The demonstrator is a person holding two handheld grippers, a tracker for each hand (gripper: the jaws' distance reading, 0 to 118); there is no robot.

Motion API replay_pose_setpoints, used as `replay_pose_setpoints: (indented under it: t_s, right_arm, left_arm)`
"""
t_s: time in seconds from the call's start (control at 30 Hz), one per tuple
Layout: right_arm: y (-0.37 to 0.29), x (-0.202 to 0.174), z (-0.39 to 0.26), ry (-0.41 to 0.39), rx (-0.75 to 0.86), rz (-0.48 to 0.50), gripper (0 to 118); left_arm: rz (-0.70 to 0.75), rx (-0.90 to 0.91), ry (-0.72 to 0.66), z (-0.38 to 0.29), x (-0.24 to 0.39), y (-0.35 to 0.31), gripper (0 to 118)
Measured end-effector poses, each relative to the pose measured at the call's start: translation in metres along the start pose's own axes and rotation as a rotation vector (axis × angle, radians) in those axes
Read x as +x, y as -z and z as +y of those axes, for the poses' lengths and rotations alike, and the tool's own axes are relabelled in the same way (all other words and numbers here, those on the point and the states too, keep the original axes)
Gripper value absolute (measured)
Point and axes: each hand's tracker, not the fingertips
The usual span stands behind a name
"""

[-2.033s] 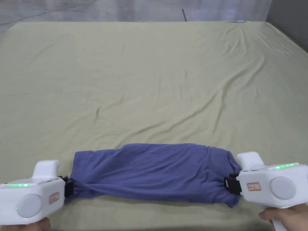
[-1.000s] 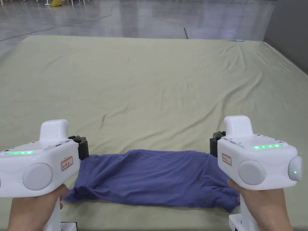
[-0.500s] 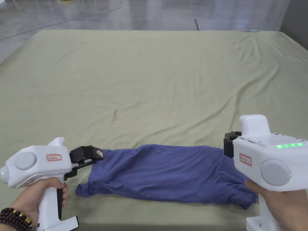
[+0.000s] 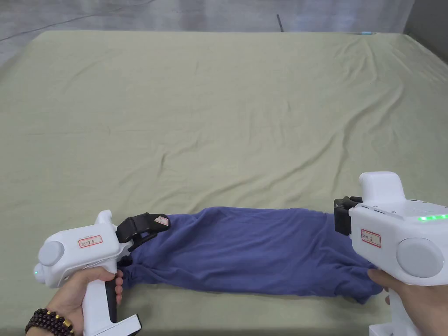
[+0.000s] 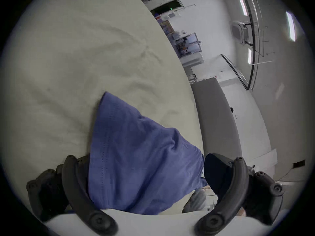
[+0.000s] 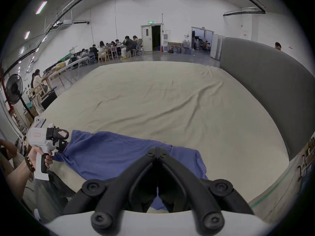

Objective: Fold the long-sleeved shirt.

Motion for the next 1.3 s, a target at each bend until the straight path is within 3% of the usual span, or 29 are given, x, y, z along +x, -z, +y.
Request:
replay_pose_setpoints:
  t_s: [0.07, 0.1, 0.13, 0.17, 0.2, 0.23, 0.27, 0.5, 0.57, 0.87, 1.3]
  right_arm:
    - [0.002, -0.001, 0.000, -0.006, -0.007, -0.001, 2]
    - [0.003, -0.002, 0.000, -0.007, -0.008, 0.000, 2]
    - [0.003, -0.002, 0.000, -0.006, -0.009, 0.003, 2]
    - [0.004, -0.002, 0.000, -0.004, -0.011, 0.005, 2]
    - [0.004, -0.002, 0.000, -0.002, -0.014, 0.007, 2]
    - [0.005, -0.003, -0.001, -0.002, -0.015, 0.009, 2]
    - [0.006, -0.003, -0.001, -0.002, -0.017, 0.010, 2]
    - [0.007, -0.003, -0.002, -0.010, -0.032, 0.010, 2]
    - [0.005, 0.000, -0.002, -0.011, -0.030, 0.002, 2]
    - [0.004, 0.008, -0.003, 0.008, -0.029, -0.021, 2]
    - [0.015, 0.000, -0.008, -0.002, -0.047, 0.005, 2]
  left_arm:
    - [-0.006, -0.026, 0.025, 0.000, 0.004, 0.001, 112]
    - [0.023, -0.030, 0.062, 0.001, 0.005, 0.002, 96]
    - [0.031, -0.028, 0.082, -0.001, 0.006, 0.003, 67]
    - [0.083, -0.021, 0.114, -0.002, 0.007, 0.002, 19]
    - [0.154, -0.002, 0.102, -0.001, 0.005, 0.002, 8]
    - [0.199, 0.001, 0.079, 0.001, -0.002, 0.004, 8]
    - [0.116, -0.016, 0.025, -0.002, -0.007, 0.006, 8]
    - [0.148, 0.053, 0.154, -0.006, 0.014, 0.016, 7]
    - [0.157, 0.085, 0.120, 0.000, 0.011, 0.012, 7]
    - [0.147, 0.133, 0.104, 0.021, -0.006, -0.029, 7]
    - [0.286, 0.257, 0.065, 0.048, -0.027, -0.113, 6]
